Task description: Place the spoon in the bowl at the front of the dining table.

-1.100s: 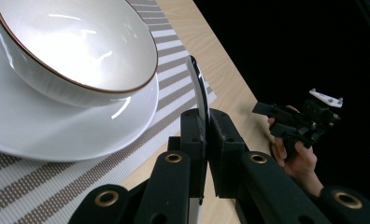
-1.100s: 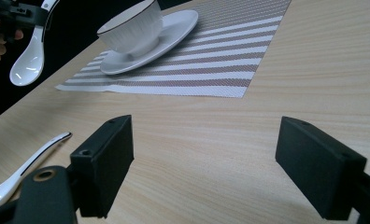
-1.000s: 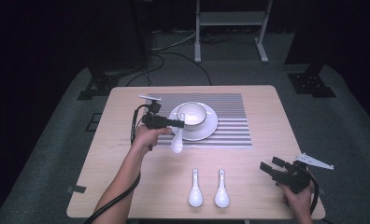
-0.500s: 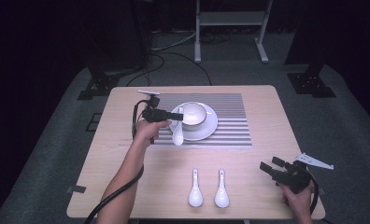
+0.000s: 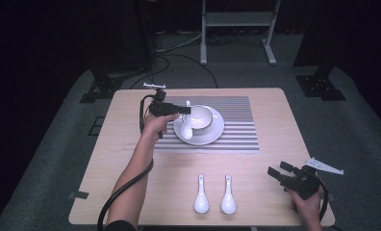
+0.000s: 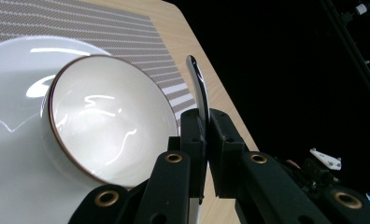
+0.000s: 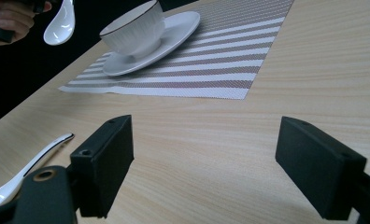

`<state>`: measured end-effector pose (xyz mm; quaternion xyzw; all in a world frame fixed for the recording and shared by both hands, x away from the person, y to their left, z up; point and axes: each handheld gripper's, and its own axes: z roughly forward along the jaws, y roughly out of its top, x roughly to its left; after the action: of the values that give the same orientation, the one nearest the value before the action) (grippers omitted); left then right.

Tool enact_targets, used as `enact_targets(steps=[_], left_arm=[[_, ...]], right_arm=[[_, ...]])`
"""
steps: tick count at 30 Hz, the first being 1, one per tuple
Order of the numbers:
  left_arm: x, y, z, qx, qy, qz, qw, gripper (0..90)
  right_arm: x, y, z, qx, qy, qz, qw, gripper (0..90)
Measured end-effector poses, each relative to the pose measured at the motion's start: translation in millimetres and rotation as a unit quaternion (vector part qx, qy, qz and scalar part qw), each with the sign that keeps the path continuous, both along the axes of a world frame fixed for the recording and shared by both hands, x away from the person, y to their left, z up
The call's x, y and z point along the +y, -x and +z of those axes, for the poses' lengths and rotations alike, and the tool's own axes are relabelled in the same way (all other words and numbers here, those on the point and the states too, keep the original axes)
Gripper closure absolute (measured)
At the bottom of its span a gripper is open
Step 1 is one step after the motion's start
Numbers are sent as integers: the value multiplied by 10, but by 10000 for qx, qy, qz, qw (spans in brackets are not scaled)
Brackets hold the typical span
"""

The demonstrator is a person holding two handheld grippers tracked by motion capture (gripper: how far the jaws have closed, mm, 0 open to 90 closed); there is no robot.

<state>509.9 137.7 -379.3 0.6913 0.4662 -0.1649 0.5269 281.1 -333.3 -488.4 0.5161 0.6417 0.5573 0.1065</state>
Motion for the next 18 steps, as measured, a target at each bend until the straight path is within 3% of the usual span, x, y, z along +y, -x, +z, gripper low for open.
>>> enact_targets(steps=[8, 18], left_arm=[[-63, -129, 103, -54, -30, 52, 10000, 849], [-130, -287, 122, -14, -43, 196, 9998, 849]], right_arm=[[1, 1, 1, -7, -3, 20, 10000, 183], [2, -2, 0, -11, -7, 44, 10000, 183]])
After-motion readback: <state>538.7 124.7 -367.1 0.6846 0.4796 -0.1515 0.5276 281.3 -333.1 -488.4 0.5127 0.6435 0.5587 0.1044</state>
